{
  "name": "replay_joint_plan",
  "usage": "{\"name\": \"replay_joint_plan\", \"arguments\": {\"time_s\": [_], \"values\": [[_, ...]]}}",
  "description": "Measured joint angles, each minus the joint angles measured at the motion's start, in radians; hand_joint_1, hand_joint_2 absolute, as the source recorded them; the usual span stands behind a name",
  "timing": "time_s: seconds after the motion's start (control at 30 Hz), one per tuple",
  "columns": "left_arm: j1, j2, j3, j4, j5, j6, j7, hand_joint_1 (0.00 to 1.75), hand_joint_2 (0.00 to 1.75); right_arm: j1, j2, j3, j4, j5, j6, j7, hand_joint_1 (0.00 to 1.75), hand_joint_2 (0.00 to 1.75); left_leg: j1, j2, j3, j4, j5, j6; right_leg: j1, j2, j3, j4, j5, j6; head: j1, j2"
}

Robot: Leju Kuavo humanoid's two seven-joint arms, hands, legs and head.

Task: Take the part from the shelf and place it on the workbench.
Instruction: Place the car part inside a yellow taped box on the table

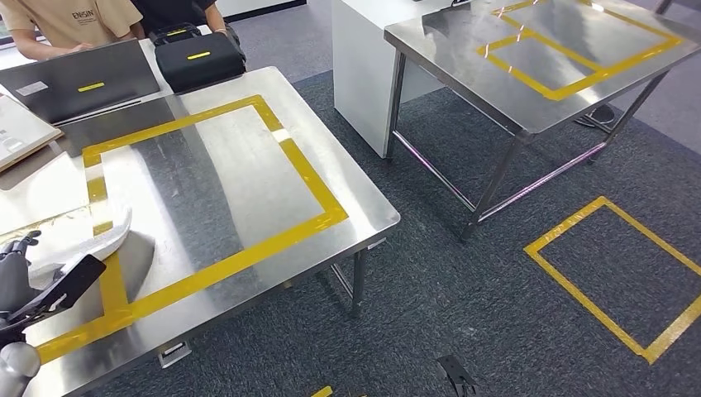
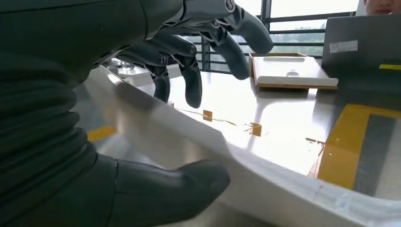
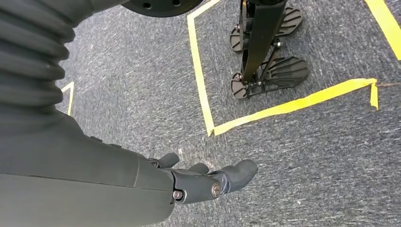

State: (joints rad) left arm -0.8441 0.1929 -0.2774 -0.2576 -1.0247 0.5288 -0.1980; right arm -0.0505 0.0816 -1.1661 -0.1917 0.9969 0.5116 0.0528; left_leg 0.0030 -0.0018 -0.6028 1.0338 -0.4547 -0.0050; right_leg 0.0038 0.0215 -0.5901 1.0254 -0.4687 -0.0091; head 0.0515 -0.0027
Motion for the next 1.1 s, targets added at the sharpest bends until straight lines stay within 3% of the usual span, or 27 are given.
{"name": "replay_joint_plan", "arguments": {"time_s": [0.13,0.23,0.4,0.5,0.57,0.63,0.87,1.1], "values": [[-0.012,-0.003,0.0,0.004,0.007,-0.021,0.034,0.0,0.0,0.0,0.0,0.0,0.0,0.003,0.0,-0.001,0.0,0.0,0.0,0.0,0.0,0.0,0.0,0.0,0.0,0.0,0.0,0.0,0.0,0.0,0.0,0.0],[-0.023,-0.005,0.003,0.003,0.055,0.014,-0.001,0.0,0.0,0.0,0.0,0.0,0.0,0.009,0.0,-0.006,0.0,0.0,0.0,0.0,0.0,0.0,0.0,-0.001,0.0,0.0,0.0,0.001,0.0,0.0,0.0,0.0],[-0.056,-0.006,0.07,-0.018,0.209,0.122,-0.164,0.0,0.0,0.0,0.0,0.0,0.0,0.026,0.0,-0.018,0.0,0.0,0.0,0.0,0.0,0.0,0.001,-0.001,0.0,0.0,0.0,0.001,0.0,0.0,0.0,0.0],[-0.073,-0.007,0.139,-0.067,0.361,0.15,-0.337,0.0,0.0,0.0,0.0,0.0,0.0,0.029,0.0,-0.019,0.0,0.0,0.0,0.0,0.0,0.0,0.001,-0.001,0.0,0.0,0.0,0.001,0.0,0.0,0.0,0.0],[-0.059,-0.009,0.178,-0.163,0.492,0.161,-0.446,0.0,0.0,0.0,0.0,0.0,0.0,0.029,0.0,-0.018,0.0,0.0,0.0,0.0,0.0,0.0,0.001,-0.001,0.0,0.0,0.0,0.001,0.0,0.0,0.0,0.0],[-0.016,-0.011,0.194,-0.33,0.593,0.169,-0.492,0.0,0.0,0.002,0.0,0.0,0.0,0.029,0.0,-0.014,0.0,0.0,0.0,0.0,0.0,0.0,0.0,-0.001,0.0,0.0,0.0,0.001,0.0,0.0,0.0,0.0],[0.158,-0.004,0.217,-0.841,0.734,0.173,-0.504,0.0,0.0,0.009,0.006,-0.001,0.001,0.026,0.0,-0.011,0.0,0.0,-0.003,-0.001,-0.001,0.0,-0.002,0.0,-0.001,0.0,0.0,0.0,-0.001,0.001,0.0,0.0],[0.228,0.042,0.221,-1.025,0.823,0.173,-0.504,0.0,0.0,0.011,0.014,-0.004,0.005,0.021,0.0,-0.007,0.0,0.0,-0.009,-0.002,-0.001,0.001,-0.003,0.007,-0.006,-0.003,0.002,0.0,-0.002,0.007,0.0,0.0]]}}
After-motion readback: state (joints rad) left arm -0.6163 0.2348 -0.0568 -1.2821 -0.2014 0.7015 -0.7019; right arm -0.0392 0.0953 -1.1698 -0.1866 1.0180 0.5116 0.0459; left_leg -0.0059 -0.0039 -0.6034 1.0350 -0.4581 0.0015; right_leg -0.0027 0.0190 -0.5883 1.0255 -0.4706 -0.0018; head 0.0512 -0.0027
